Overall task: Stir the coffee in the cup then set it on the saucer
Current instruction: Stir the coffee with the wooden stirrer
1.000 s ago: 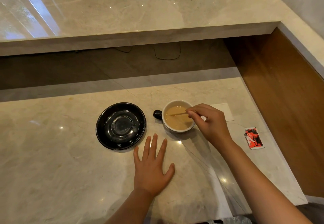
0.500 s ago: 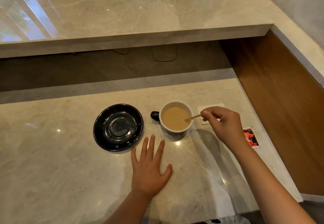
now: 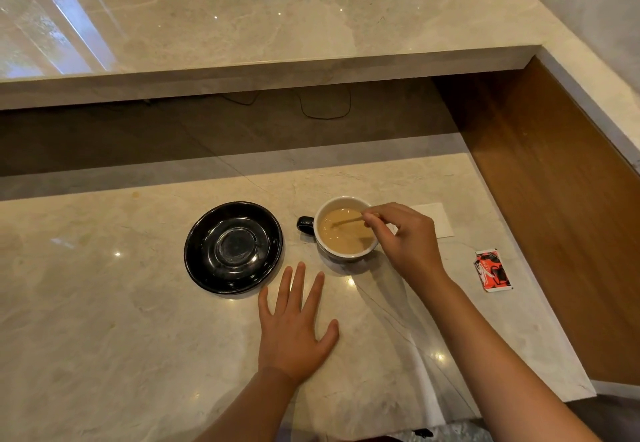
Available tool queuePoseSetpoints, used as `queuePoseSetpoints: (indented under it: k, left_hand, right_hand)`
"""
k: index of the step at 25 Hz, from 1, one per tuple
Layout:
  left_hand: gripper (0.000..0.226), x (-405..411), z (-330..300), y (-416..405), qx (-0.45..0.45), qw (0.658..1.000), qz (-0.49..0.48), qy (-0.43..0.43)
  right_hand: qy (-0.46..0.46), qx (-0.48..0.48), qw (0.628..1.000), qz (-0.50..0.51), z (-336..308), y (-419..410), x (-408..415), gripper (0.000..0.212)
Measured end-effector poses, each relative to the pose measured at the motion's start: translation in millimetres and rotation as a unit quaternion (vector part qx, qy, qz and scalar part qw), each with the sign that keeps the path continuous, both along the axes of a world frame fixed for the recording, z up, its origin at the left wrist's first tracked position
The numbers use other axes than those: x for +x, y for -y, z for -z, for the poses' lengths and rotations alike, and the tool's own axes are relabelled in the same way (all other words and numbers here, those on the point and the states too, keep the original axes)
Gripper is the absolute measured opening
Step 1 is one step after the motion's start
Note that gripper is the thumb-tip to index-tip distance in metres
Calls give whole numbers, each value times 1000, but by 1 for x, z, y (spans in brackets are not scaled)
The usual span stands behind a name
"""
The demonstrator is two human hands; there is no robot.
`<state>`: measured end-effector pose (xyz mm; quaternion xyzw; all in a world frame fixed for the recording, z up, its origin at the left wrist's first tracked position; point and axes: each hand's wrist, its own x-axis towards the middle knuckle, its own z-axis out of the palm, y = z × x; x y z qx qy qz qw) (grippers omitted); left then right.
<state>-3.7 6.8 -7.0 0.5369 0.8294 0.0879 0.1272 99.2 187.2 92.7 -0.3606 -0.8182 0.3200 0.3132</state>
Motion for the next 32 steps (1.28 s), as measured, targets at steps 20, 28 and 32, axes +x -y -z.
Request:
queuePoseSetpoints:
  k: [20, 28, 32]
  left_hand:
    - [72, 0, 2, 1, 6, 1000, -2, 1]
    - [73, 0, 0, 0, 6, 1000, 0, 0]
    - [73, 0, 1, 1, 9, 1000, 0, 4]
  right_hand:
    - [18, -16, 998, -60, -2, 5, 11, 10]
    - [55, 97, 994, -16, -3, -15, 24, 6]
    - [103, 94, 989, -41, -14, -20, 34, 7]
